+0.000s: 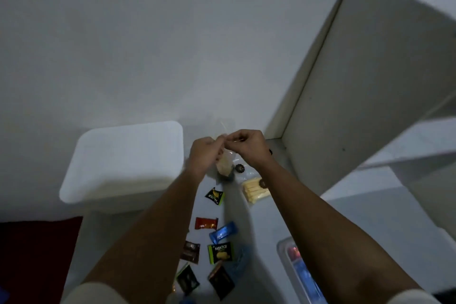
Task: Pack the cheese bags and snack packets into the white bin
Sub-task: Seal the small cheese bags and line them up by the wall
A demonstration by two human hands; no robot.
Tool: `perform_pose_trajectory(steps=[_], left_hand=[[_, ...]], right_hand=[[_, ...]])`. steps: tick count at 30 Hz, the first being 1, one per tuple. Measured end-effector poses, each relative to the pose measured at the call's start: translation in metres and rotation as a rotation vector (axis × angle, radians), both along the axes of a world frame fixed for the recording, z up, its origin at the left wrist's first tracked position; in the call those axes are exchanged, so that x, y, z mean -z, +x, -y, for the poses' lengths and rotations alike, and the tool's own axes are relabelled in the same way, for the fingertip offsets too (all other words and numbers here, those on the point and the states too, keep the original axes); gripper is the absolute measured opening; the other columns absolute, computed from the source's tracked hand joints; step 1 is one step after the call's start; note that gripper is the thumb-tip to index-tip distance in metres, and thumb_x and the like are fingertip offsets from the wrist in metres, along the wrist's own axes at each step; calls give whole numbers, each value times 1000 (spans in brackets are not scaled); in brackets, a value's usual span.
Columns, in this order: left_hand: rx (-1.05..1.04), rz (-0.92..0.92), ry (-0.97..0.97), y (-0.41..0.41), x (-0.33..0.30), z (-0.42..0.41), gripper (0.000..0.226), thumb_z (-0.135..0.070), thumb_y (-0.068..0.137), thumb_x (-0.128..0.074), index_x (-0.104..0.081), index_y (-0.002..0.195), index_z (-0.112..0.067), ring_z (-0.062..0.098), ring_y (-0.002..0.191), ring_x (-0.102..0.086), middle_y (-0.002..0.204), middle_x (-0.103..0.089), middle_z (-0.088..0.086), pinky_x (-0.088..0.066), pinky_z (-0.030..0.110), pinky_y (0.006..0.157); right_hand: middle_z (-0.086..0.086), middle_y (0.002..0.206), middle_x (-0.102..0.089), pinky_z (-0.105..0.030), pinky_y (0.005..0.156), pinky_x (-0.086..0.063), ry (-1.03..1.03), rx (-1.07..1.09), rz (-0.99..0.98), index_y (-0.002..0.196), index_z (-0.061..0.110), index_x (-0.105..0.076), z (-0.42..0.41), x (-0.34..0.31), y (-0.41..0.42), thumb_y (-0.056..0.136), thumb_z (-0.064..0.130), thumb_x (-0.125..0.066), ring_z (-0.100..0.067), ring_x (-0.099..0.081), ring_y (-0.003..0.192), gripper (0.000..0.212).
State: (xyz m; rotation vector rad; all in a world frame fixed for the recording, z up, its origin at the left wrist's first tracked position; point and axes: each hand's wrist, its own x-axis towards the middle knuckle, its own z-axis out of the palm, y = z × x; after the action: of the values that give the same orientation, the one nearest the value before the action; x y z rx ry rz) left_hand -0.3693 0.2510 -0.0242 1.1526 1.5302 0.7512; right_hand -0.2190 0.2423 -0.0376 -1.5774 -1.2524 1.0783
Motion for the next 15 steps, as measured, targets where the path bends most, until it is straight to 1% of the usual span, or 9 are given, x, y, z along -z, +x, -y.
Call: perform_pose_trajectory(steps=[2,3,5,8,10,12,13,14,15], left_hand=[[36,-33,19,-3,-14,15,31,-27,92,-60,-70,73,-5,25,67,-65,68,-71,7,-60,40,77],[57,-67,33,-5,-20,23,31,-26,89,-58,-71,70,-5,27,67,-67,66,-72,6,-60,43,80],[118,-153,77,-10,-33,46,37,-33,81,-57,-72,69,-1,31,72,-71,66,-73,8,-60,43,78],[197,-230,143,-16,-43,79,48,-43,70,-56,-73,72,2,32,74,-72,71,-74,13,-59,44,75],[249,-242,177,-16,-50,97,46,-46,74,-58,-72,68,-2,30,74,-71,70,-74,10,-58,42,77],[264,-233,229,-17,-60,110,50,-55,86,-61,-65,69,-8,25,75,-67,73,-70,6,-53,37,71],[246,-221,268,-20,-65,113,50,-61,90,-60,-63,76,-13,20,76,-63,78,-67,2,-48,34,68],[214,-187,308,-23,-70,116,48,-64,91,-59,-62,88,-16,16,82,-61,88,-66,-2,-44,32,69],[180,-135,344,-25,-73,116,45,-63,92,-59,-62,102,-20,15,91,-61,100,-66,-4,-43,29,74]], right_hand=[[4,83,-78,-43,84,-62,8,18,123,84,21,-79,25,-13,-3,77,22,-83,-17,-75,84,7],[4,85,-78,-44,84,-62,19,43,192,86,23,-78,37,-19,-4,82,17,-78,-16,-75,84,7],[-1,94,-79,-42,85,-62,44,140,352,96,21,-79,59,-32,-3,91,10,-66,-18,-75,87,17],[-6,111,-77,-35,90,-59,51,267,554,109,15,-79,92,-51,1,94,5,-57,-22,-74,99,28],[-6,114,-77,-34,91,-58,59,271,581,111,14,-78,111,-62,2,94,5,-57,-22,-73,101,29],[-3,113,-77,-31,89,-57,73,240,559,109,15,-79,123,-77,3,94,7,-60,-19,-72,99,26],[0,109,-77,-29,85,-56,75,215,538,106,16,-80,126,-87,4,94,9,-62,-16,-71,96,24],[2,101,-77,-28,81,-55,77,189,501,104,16,-81,128,-98,5,93,10,-63,-14,-70,92,21],[3,94,-76,-29,78,-56,81,161,441,101,15,-81,130,-108,6,93,12,-65,-13,-70,87,19]])
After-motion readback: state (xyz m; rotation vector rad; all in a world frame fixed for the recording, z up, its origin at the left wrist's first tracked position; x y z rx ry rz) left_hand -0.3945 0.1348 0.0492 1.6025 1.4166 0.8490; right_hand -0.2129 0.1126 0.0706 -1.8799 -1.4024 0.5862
